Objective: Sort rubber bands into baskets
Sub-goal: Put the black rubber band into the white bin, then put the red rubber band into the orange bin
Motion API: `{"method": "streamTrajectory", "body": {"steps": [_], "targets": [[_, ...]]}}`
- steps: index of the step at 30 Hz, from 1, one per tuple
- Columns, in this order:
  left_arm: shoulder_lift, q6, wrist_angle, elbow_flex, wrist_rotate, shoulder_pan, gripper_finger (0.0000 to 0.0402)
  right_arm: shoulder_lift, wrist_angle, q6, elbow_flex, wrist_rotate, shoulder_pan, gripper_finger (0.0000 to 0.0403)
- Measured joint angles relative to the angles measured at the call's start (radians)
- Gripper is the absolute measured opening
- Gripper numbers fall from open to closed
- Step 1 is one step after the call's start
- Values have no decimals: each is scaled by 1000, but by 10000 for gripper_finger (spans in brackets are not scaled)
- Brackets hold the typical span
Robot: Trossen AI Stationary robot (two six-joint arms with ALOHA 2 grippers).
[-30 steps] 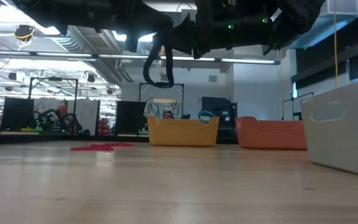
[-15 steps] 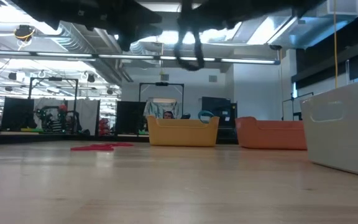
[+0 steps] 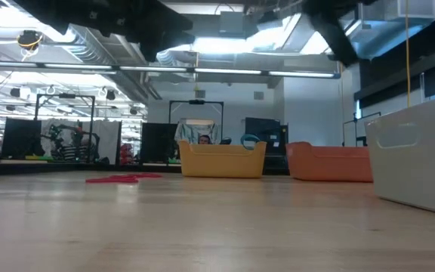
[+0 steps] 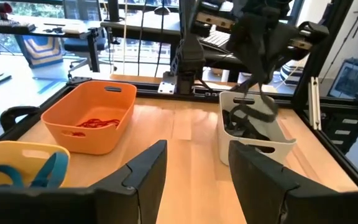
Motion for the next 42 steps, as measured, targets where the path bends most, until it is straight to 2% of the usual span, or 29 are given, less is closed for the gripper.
{"method": "streamTrajectory", "body": {"steps": [9, 13, 19, 24, 27, 30, 36, 42], "targets": [[1, 0, -5, 0, 0, 0, 170, -37, -323, 336, 0, -167, 77, 14], [1, 1, -8, 0, 0, 0, 170, -11, -451, 502, 0, -190, 80, 15], [1, -2, -40, 0, -1, 0, 170, 55, -551, 674, 0, -223, 77, 15], [1, -2, -52, 0, -1, 0, 170, 126, -581, 733, 0, -279, 77, 19], [1, -3, -55, 0, -1, 0, 170, 156, -611, 771, 0, -288, 77, 45], [1, -3, -55, 0, -1, 0, 170, 165, -628, 792, 0, -323, 77, 94], [1, -4, -55, 0, -1, 0, 170, 159, -632, 795, 0, -503, 39, 186], [1, -10, -73, 0, -1, 0, 170, 159, -644, 744, 36, -662, -58, 217]]}}
